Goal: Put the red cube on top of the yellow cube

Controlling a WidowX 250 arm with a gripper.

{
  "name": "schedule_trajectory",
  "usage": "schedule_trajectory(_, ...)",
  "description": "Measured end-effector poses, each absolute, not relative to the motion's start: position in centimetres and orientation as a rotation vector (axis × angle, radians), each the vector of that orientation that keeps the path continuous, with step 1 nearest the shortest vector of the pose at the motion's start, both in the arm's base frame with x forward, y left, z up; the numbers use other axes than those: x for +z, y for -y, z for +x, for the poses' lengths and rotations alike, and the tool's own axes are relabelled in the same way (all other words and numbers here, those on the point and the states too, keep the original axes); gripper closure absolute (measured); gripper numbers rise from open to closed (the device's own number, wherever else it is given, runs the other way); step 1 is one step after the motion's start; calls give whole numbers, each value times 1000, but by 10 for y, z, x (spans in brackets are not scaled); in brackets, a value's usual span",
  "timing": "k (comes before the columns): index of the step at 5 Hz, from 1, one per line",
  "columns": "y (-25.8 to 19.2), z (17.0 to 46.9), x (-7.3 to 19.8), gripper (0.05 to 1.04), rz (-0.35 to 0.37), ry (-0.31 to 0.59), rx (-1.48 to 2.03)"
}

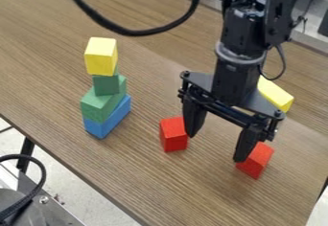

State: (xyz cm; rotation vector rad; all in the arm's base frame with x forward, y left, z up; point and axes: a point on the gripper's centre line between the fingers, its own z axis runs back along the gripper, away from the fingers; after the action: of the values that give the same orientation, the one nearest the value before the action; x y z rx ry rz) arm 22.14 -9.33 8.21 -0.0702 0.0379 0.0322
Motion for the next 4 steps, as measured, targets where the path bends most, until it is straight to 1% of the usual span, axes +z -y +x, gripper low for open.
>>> schedule_trajectory(1, 93, 219, 78, 84, -63, -57, 31)
schedule_trajectory(2, 92, 224, 62, 84, 1, -105, -25)
schedule_trajectory(3, 97, 233, 65, 84, 25, -94, -53)
schedule_trajectory(4, 104, 238, 67, 84, 22, -77, -54)
